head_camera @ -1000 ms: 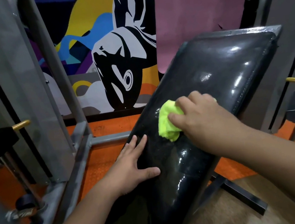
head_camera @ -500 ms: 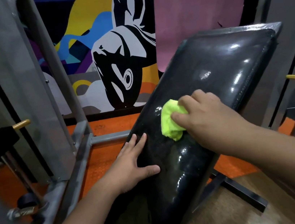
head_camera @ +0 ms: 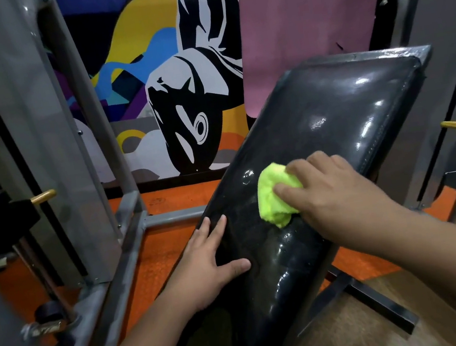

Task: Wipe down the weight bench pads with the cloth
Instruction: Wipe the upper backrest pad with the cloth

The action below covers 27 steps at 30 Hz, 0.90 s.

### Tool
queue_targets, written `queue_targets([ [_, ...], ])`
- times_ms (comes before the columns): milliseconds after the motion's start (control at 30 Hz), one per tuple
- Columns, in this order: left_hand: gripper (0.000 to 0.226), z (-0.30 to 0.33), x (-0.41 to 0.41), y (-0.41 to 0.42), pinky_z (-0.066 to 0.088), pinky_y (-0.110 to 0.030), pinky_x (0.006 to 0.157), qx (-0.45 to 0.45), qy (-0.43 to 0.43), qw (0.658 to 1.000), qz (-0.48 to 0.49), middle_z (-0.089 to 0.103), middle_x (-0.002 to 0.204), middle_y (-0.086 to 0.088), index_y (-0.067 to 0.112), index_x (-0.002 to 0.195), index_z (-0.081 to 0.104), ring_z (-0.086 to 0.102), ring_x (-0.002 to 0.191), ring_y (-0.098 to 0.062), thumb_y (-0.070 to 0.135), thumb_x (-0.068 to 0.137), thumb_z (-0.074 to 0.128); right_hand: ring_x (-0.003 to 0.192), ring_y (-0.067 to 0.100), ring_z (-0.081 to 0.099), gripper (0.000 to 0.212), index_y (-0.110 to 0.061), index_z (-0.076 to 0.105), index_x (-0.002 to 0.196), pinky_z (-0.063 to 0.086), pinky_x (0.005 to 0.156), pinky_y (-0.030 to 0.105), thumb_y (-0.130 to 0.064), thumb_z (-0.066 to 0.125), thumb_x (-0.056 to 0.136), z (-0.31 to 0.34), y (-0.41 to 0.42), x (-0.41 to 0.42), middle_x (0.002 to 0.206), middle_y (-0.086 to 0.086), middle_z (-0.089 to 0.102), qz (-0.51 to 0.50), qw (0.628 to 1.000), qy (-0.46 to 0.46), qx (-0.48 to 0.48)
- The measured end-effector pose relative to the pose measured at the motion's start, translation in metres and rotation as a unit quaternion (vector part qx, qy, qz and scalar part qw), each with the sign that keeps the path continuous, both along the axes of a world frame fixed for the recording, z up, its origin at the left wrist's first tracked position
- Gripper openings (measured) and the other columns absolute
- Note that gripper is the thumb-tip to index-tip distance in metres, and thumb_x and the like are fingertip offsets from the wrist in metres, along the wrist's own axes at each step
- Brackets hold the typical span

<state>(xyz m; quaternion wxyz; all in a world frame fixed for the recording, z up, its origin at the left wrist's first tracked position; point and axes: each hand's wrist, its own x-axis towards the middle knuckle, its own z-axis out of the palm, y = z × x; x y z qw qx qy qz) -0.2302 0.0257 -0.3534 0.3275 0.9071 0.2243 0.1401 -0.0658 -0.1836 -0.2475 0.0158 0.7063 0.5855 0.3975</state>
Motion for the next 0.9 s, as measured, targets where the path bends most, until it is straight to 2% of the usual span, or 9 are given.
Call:
queue_targets([
  [67,0.099,0.002,-0.001,-0.002,0.014,-0.042,0.126,0.005,-0.007,1.000,0.017,0.000,0.167,0.015,0.052,0.155,0.013,0.001,0.154,-0.010,0.065,0.077,0.072,0.087,0.034,0.047,0.050,-0.017,0.061,0.116,0.038,0.068,0.043,-0.013,0.075,0.068,0.003,0.008,-0.004,0.107,0.015,0.055,-0.028,1.000,0.006,-0.003],
  [167,0.091,0.007,-0.009,-0.006,0.017,-0.041,0.125,0.009,-0.015,1.000,0.023,0.006,0.167,0.017,0.050,0.155,0.018,0.007,0.153,-0.009,0.061,0.082,0.071,0.090,0.035,0.047,0.049,-0.017,0.059,0.120,0.040,0.071,0.045,-0.012,0.071,0.072,-0.014,0.001,-0.011,0.110,0.015,0.054,0.010,0.999,-0.018,-0.035],
  [300,0.083,0.014,-0.019,-0.008,0.020,-0.041,0.124,0.020,0.000,0.999,0.027,0.008,0.167,0.017,0.051,0.155,0.020,0.012,0.153,-0.011,0.056,0.087,0.068,0.085,0.033,0.045,0.048,-0.016,0.062,0.115,0.038,0.067,0.043,-0.009,0.074,0.069,-0.001,-0.004,-0.008,0.104,0.014,0.055,-0.020,1.000,0.010,0.011],
  [367,0.082,0.017,-0.021,-0.009,0.021,-0.040,0.123,0.019,0.013,0.999,0.026,0.009,0.166,0.017,0.051,0.154,0.021,0.014,0.152,-0.011,0.055,0.088,0.068,0.087,0.033,0.045,0.050,-0.015,0.060,0.116,0.038,0.067,0.043,-0.009,0.073,0.068,-0.007,0.004,-0.012,0.105,0.015,0.054,-0.016,1.000,0.007,-0.002],
  [467,0.083,0.013,-0.028,-0.012,0.019,-0.039,0.124,0.019,0.033,0.999,0.010,0.006,0.167,0.018,0.053,0.154,0.020,0.012,0.153,-0.011,0.053,0.087,0.070,0.088,0.036,0.050,0.047,-0.015,0.059,0.121,0.041,0.068,0.046,-0.013,0.069,0.075,-0.023,-0.009,-0.018,0.110,0.017,0.056,0.042,0.999,-0.010,-0.032],
  [633,0.091,0.003,-0.034,-0.016,0.019,-0.041,0.125,0.011,0.067,0.998,-0.012,-0.003,0.167,0.018,0.055,0.154,0.010,0.007,0.154,-0.011,0.050,0.087,0.072,0.089,0.037,0.050,0.051,-0.014,0.059,0.124,0.041,0.069,0.047,-0.013,0.074,0.075,-0.018,-0.009,-0.014,0.113,0.019,0.056,0.016,1.000,0.013,0.014],
  [767,0.091,-0.001,-0.034,-0.019,0.020,-0.039,0.124,0.011,0.057,0.998,-0.013,-0.006,0.166,0.020,0.056,0.154,0.008,0.007,0.154,-0.011,0.050,0.088,0.071,0.092,0.039,0.054,0.038,-0.012,0.059,0.129,0.042,0.069,0.048,-0.016,0.058,0.091,-0.038,-0.025,-0.017,0.120,0.022,0.057,0.086,0.996,-0.029,-0.009],
  [900,0.090,-0.001,-0.034,-0.018,0.020,-0.038,0.124,0.017,0.062,0.998,-0.008,-0.005,0.166,0.020,0.055,0.154,0.009,0.008,0.154,-0.010,0.050,0.088,0.070,0.092,0.041,0.054,0.044,-0.011,0.061,0.126,0.042,0.070,0.049,-0.008,0.065,0.083,-0.033,-0.018,-0.011,0.121,0.025,0.057,0.049,0.998,-0.006,0.047],
])
